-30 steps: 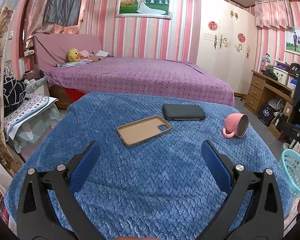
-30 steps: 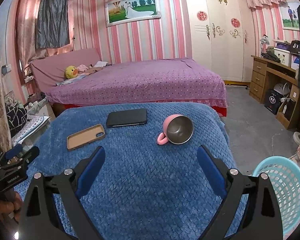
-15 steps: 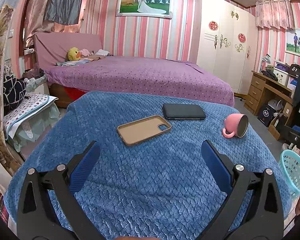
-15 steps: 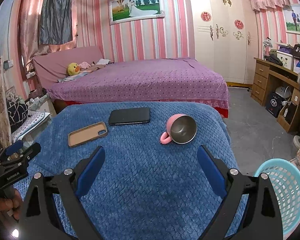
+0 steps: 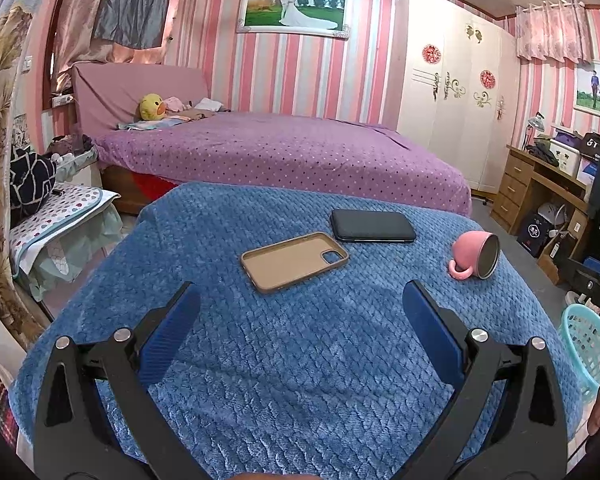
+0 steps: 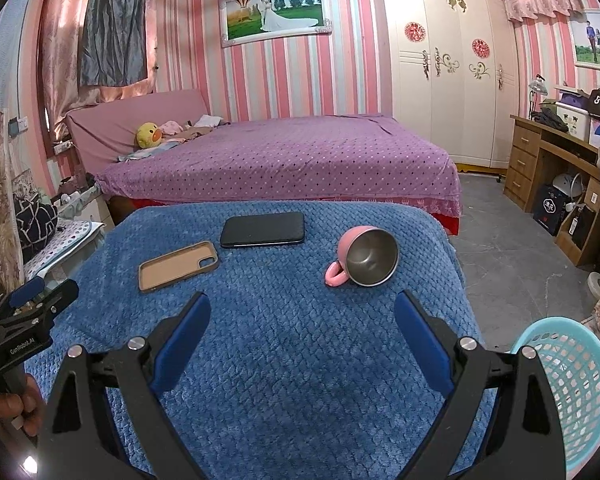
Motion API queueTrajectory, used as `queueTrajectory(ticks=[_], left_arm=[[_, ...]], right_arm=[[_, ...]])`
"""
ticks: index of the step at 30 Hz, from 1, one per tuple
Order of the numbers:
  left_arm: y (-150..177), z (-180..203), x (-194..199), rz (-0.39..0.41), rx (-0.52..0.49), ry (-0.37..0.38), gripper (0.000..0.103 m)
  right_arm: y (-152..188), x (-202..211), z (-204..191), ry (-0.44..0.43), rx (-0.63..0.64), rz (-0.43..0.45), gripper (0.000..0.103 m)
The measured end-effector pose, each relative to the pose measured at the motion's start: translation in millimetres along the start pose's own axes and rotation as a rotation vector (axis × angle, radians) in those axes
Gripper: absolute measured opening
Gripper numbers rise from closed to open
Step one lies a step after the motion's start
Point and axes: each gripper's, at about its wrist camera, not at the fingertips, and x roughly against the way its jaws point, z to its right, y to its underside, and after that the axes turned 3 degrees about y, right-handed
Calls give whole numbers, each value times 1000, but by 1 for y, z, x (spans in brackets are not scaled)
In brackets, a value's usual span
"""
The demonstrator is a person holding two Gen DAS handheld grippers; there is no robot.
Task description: Collect trash
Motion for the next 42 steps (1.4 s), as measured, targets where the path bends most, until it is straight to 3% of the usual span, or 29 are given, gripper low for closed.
queueTrajectory(ticks=[42], left_arm=[[-1, 0, -2, -4, 1, -14, 98]], right_arm=[[1, -1, 5, 13, -14, -3, 91]])
